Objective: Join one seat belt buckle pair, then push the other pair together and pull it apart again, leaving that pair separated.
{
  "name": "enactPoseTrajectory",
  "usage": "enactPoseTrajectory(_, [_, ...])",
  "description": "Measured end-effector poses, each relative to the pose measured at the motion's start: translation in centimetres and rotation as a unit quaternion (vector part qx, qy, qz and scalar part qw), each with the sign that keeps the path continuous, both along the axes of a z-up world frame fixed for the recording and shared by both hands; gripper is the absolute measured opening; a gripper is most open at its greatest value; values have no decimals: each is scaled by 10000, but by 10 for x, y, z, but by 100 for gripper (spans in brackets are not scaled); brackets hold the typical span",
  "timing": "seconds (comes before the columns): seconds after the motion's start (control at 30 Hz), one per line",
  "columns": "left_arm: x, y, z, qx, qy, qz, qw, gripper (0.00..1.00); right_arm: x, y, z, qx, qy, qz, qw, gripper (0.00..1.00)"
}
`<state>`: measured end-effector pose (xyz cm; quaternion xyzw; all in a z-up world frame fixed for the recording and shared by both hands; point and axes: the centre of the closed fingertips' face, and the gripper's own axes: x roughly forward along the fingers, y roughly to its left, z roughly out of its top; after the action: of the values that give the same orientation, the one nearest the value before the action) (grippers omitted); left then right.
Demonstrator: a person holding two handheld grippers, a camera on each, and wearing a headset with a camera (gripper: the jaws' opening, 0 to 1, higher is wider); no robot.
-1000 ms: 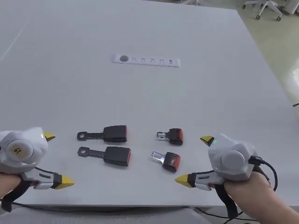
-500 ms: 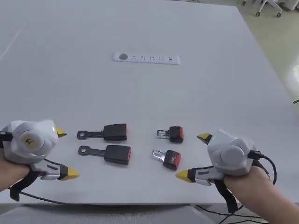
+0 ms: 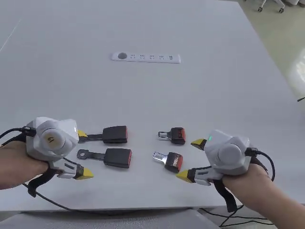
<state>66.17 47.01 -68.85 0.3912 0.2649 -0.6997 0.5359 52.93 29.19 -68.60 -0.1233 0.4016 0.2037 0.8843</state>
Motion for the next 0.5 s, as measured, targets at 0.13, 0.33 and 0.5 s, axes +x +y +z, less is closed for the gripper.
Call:
enactPoseTrajectory(0.13, [-3,-9,-7,19,31,-136,9999,66,4,1,-3,-41,34,82,10000,56])
enactPoseTrajectory(0.33, [-5,-21,-15,16,99,-272,9996,63,7,5,-9,-74,116,235,9996,54])
enactPoseTrajectory(0.5, [-8,-31,-22,45,155,-362,9992,61,10,8,-16,-70,230,361,9991,52])
